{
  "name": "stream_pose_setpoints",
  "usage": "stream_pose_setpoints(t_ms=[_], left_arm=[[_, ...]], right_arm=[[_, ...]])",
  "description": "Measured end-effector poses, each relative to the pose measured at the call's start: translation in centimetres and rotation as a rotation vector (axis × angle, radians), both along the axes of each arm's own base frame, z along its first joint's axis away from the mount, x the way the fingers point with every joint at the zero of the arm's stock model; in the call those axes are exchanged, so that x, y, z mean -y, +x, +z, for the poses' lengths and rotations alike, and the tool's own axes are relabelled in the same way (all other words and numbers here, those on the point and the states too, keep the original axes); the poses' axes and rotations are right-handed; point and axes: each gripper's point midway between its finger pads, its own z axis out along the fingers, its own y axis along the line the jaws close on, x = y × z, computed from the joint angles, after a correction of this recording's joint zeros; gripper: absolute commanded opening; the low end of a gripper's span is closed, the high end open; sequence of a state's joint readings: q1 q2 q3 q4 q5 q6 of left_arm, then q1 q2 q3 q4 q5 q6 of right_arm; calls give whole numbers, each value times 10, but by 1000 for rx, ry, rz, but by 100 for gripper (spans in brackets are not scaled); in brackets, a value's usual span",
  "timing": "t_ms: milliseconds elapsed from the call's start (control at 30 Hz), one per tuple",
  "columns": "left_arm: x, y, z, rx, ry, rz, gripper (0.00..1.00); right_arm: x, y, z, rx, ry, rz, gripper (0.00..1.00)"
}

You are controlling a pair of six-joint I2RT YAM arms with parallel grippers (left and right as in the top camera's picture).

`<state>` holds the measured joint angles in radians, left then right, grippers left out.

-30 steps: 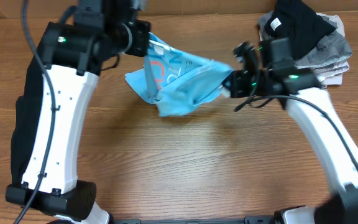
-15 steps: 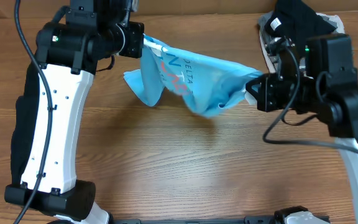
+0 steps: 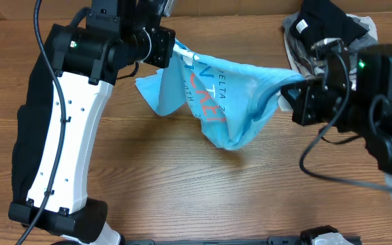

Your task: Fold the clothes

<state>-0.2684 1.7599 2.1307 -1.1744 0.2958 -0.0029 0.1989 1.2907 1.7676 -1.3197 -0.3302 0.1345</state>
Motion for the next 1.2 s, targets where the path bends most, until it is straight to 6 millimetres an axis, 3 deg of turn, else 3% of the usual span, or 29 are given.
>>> stream_pose_setpoints(t_ms=[267, 467, 633, 800, 933, 1033, 1133, 1200], left_arm=[[-1, -1, -2, -4, 9, -2, 11], [-5, 2, -2, 9, 30, 8, 27], [-8, 7, 1, 32, 36, 20, 30], [-10, 7, 1, 33, 39, 25, 26], [-9, 4, -1, 17, 39, 20, 26], [-11, -4, -9, -28, 50, 14, 27], [-13, -13, -16, -70, 68, 4, 27], [-13, -18, -19, -90, 77, -5, 28]], right_arm=[[-4, 25, -21, -83, 16, -42, 4], [-3, 18, -27, -127, 14, -51, 4], [-1, 11, -31, -159, 8, -52, 4], [4, -5, -8, -130, 2, -54, 4], [14, -21, 29, -16, -2, -80, 4], [21, -28, 45, 47, -6, -112, 4], [24, -18, 49, 76, -12, -136, 4], [22, 1, 46, 77, -15, -147, 4]])
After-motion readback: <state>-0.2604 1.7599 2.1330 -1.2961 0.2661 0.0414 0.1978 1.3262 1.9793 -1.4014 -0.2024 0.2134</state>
